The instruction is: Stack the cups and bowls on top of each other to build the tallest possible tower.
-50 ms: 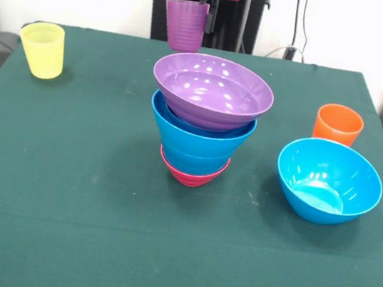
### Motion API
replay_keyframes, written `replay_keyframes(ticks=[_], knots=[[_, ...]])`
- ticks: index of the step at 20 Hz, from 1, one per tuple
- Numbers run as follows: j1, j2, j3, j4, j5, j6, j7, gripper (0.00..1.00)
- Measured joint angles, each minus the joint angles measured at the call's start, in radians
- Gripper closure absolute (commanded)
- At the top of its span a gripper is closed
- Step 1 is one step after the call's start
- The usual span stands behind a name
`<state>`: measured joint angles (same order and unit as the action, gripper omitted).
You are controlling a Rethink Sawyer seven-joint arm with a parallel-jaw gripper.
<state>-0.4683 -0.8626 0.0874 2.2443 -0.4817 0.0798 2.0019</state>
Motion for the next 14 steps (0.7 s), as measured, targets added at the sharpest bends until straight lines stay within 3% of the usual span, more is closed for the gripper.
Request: replay_keyframes(ticks=[5, 14], knots=[[0.001, -0.008, -0.004, 0.0, 0.022, 0.0, 0.0, 1.0], [0.059, -0.037, -0.007, -0.009, 0.096, 0.001, 0.0, 1.0]])
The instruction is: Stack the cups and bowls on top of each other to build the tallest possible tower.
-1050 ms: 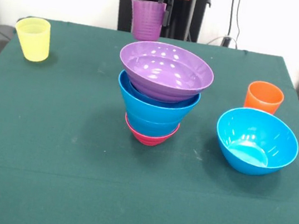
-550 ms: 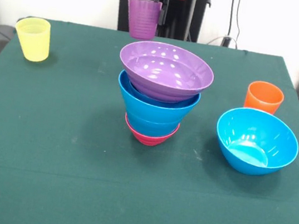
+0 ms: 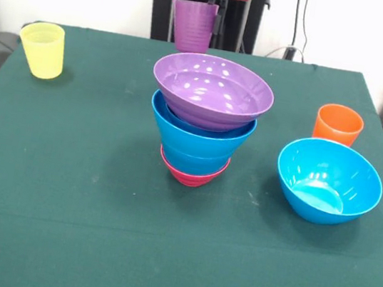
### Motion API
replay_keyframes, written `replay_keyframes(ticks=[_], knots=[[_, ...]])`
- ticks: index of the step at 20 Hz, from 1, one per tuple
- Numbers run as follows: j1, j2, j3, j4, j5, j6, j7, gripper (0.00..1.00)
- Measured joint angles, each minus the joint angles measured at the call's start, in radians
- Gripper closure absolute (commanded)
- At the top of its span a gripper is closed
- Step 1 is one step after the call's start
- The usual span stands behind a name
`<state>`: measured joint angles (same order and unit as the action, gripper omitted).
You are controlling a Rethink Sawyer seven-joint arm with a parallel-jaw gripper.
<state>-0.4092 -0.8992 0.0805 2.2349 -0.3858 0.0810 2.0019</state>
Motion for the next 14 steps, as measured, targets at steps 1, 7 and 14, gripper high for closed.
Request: replay_keyframes(ticks=[1, 7, 14], knots=[[-0.005, -0.026, 0.008, 0.0, 0.018, 0.012, 0.0, 1.0], [-0.065, -0.187, 0.055, 0.011, 0.126, 0.146, 0.0, 1.0], [-0.086, -0.324, 0.084, 0.012, 0.21, 0.292, 0.0, 1.0]])
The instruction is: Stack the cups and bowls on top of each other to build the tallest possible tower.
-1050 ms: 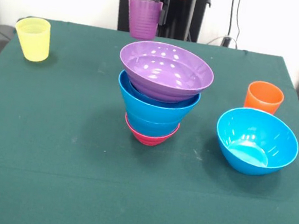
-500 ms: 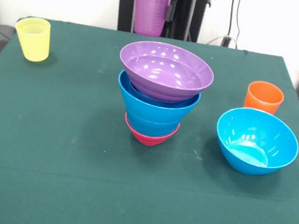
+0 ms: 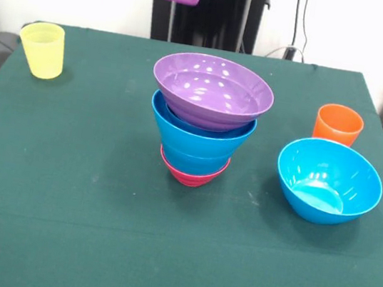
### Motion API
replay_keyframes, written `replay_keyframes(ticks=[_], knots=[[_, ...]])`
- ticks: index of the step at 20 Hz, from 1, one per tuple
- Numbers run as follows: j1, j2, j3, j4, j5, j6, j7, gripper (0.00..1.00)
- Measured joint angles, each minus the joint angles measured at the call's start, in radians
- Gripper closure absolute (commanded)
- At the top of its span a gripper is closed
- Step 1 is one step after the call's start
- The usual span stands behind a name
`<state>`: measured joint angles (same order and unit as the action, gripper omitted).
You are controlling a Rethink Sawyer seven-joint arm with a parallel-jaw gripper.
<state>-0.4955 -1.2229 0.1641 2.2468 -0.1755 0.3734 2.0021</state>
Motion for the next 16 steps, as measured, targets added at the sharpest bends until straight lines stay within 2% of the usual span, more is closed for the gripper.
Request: replay_keyframes(ticks=[2, 7, 11, 16], knots=[[0.0, -0.03, 0.016, -0.001, 0.019, 0.024, 0.0, 1.0], [0.006, -0.043, 0.035, -0.018, 0.025, 0.03, 0.0, 1.0], [0.022, -0.026, 0.039, -0.054, 0.025, 0.03, 0.0, 1.0], [0.057, 0.034, 0.04, -0.112, 0.025, 0.025, 0.0, 1.0]])
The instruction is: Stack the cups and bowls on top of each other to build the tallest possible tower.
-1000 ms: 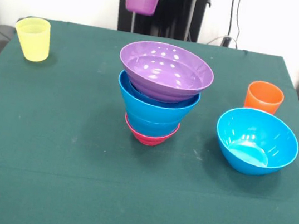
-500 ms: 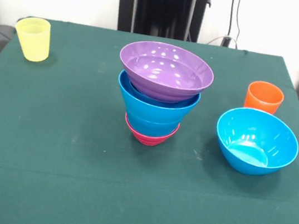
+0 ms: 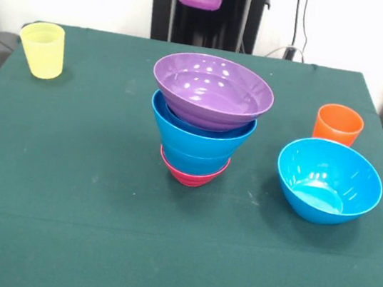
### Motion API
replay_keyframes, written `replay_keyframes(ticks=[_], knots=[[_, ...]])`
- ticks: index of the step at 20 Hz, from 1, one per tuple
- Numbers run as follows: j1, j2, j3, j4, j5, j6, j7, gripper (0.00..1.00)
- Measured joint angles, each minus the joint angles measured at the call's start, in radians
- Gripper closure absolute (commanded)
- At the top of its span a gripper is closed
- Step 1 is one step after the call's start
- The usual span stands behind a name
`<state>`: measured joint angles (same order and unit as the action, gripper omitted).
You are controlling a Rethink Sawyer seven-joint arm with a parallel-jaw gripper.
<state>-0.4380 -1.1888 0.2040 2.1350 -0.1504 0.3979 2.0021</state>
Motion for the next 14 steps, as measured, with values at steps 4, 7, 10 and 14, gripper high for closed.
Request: replay_keyframes(ticks=[4, 7, 10, 14], knots=[[0.018, 0.041, 0.0, -0.027, 0.0, -0.013, 0.0, 1.0], [0.023, 0.077, 0.0, -0.046, 0.0, -0.025, 0.0, 1.0], [0.023, 0.106, -0.001, -0.059, 0.0, -0.035, 0.0, 1.0], [0.023, 0.139, -0.001, -0.07, -0.003, -0.05, 0.0, 1.0]])
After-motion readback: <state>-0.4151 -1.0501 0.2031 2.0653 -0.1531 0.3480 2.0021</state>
